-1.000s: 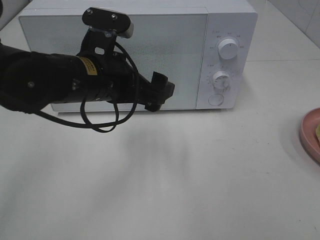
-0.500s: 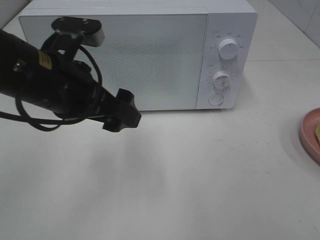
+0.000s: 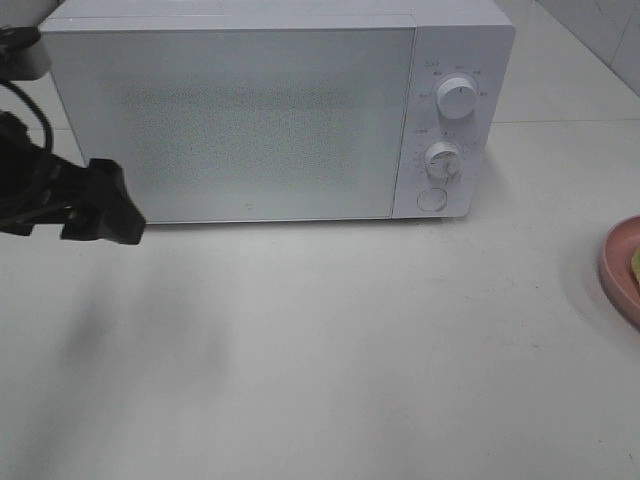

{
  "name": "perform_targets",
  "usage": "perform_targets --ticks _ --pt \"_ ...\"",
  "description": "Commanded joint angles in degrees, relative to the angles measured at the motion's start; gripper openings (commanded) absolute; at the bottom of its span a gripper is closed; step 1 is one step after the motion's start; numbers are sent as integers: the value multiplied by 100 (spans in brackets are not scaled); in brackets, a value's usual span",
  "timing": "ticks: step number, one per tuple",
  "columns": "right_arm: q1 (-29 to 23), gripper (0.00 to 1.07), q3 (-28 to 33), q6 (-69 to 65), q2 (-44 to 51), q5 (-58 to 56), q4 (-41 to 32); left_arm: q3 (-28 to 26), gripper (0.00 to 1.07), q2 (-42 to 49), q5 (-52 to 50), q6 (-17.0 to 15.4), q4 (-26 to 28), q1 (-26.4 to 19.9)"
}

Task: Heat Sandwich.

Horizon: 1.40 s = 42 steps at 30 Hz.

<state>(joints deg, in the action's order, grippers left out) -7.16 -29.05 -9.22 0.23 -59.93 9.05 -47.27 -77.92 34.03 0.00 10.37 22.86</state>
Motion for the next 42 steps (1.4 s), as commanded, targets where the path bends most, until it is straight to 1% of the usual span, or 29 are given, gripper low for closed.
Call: perform_targets --ticks 1,2,3,5,6,9,10,11,13,14,15,17,18,19,23,24,27,28,30,32,36,37,42 --pt "40 76 6 34 155 6 29 189 100 218 97 0 6 -286" --pt "40 76 6 34 155 6 29 327 100 384 178 0 -6 -550" --pt "40 76 6 34 155 6 29 378 100 487 218 0 -29 -670" --pt "40 76 6 34 155 6 29 413 100 590 275 0 -69 -762" --pt "40 76 6 34 155 6 29 464 100 802 407 0 -149 -980" --pt "40 76 6 34 155 6 29 498 100 1089 596 0 -252 -1255" --pt "40 76 6 34 155 6 29 498 100 1089 596 0 -252 -1255" --pt "40 76 6 34 155 6 29 498 100 1306 768 0 -332 -1461" --pt "40 76 6 34 155 6 29 498 100 1495 917 0 -424 -1639" --pt "40 76 6 34 155 6 29 498 100 1495 917 0 -424 -1639" --pt "40 76 6 34 155 6 29 498 100 1702 1066 0 -504 -1788" --pt "40 76 6 34 155 6 29 521 100 1891 1215 0 -573 -1919" --pt "40 76 6 34 155 6 29 619 100 2097 1301 0 -613 -2045" --pt "40 76 6 34 155 6 29 619 100 2097 1301 0 -613 -2045" --pt "40 76 6 34 155 6 29 991 100 2699 1541 0 -642 -2217" --pt "40 76 6 34 155 6 29 991 100 2699 1541 0 -642 -2217" --pt "40 76 6 34 155 6 29 1197 100 3174 1914 0 -647 -2217" --pt "40 76 6 34 155 6 29 1197 100 3174 1914 0 -647 -2217" --pt "40 76 6 34 155 6 29 1289 100 3432 2057 109 -642 -2217" --pt "40 76 6 34 155 6 29 1444 100 3810 2235 109 -630 -2217" --pt "40 76 6 34 155 6 29 1616 100 4160 2389 109 -630 -2217" --pt "40 76 6 34 155 6 29 1765 100 4372 2418 109 -630 -2217" --pt "40 76 6 34 155 6 29 1891 100 4721 2538 109 -642 -2217"
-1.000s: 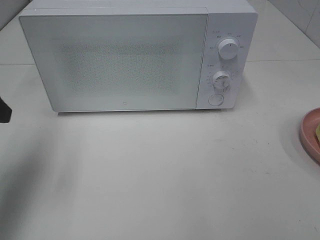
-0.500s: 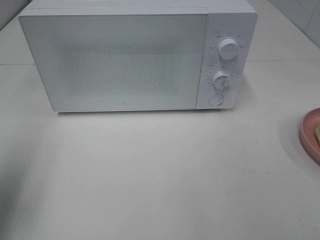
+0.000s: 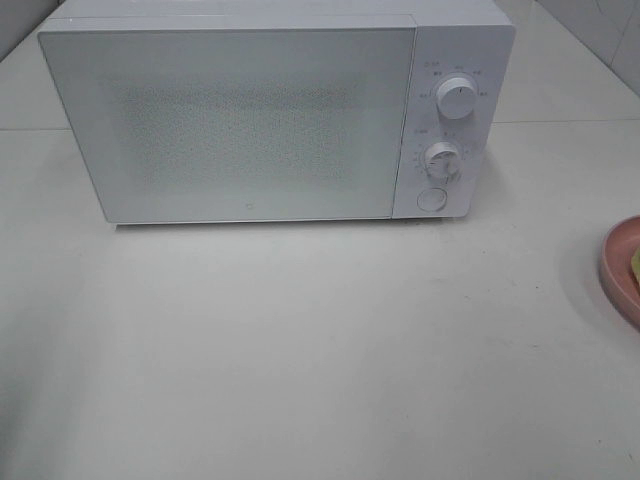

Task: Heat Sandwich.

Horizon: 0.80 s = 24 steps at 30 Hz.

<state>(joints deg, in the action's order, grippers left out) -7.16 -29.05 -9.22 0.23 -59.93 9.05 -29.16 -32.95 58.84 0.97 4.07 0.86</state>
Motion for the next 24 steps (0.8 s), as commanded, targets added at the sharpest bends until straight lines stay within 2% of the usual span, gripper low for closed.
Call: perform_targets --ticks 1,10,20,24 --pt "40 76 6 34 155 6 29 80 100 304 57 17 -11 -17" --pt "40 76 6 34 155 6 29 80 100 951 52 17 -6 -17" --pt "40 76 6 34 155 6 29 80 99 2068 52 6 -6 -17" --pt "40 76 6 34 155 6 29 80 99 2527 52 0 11 -206"
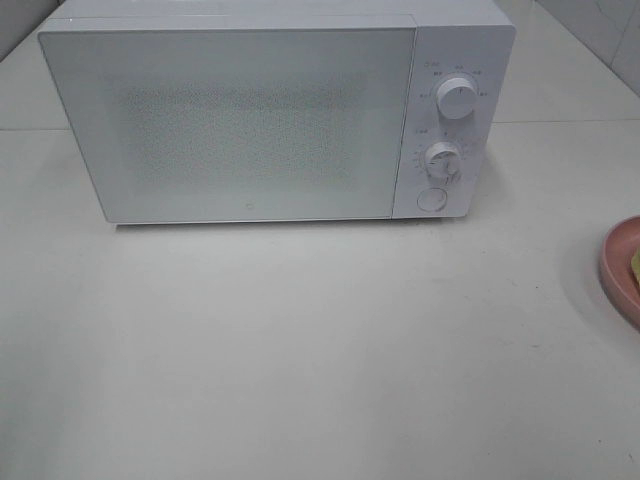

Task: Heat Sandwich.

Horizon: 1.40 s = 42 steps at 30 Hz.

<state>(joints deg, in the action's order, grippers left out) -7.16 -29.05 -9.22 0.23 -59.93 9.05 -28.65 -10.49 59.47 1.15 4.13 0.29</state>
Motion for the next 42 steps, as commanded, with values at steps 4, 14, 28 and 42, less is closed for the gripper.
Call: perform_targets --ticks 4,14,28,42 --pt "40 76 6 34 155 6 29 29 98 659 -11 -17 6 -458" --pt "40 76 6 34 149 6 29 29 98 1232 -17 -17 6 -464" --pt "40 76 6 34 149 6 29 29 98 1226 -17 -17 6 -464" --pt "40 76 6 34 149 6 29 29 98 1220 -17 -17 0 -464"
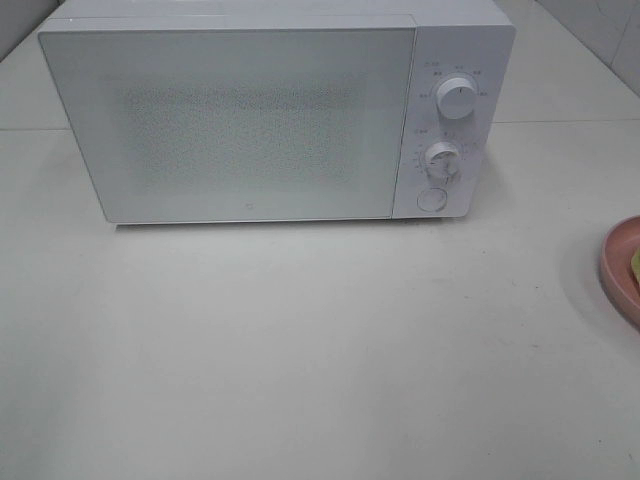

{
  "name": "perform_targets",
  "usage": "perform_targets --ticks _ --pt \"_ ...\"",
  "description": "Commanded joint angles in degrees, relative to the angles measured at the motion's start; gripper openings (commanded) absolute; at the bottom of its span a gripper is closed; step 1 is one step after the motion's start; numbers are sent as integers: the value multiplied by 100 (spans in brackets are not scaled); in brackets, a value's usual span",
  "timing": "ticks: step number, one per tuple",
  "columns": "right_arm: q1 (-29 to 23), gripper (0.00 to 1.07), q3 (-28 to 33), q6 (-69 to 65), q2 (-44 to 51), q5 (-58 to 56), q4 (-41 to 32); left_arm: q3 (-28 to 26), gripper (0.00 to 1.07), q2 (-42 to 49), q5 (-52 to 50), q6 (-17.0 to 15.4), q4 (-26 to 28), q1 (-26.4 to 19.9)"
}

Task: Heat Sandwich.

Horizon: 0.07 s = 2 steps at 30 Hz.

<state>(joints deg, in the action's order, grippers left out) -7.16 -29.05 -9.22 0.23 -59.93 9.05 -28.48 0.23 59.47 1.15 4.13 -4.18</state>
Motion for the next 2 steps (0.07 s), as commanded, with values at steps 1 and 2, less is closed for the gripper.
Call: perform_targets --ticks 1,2 --pt "40 76 6 34 149 6 29 11 98 149 -17 -17 0 -17" --pt "40 76 6 34 149 6 29 11 98 149 -17 -17 0 -17"
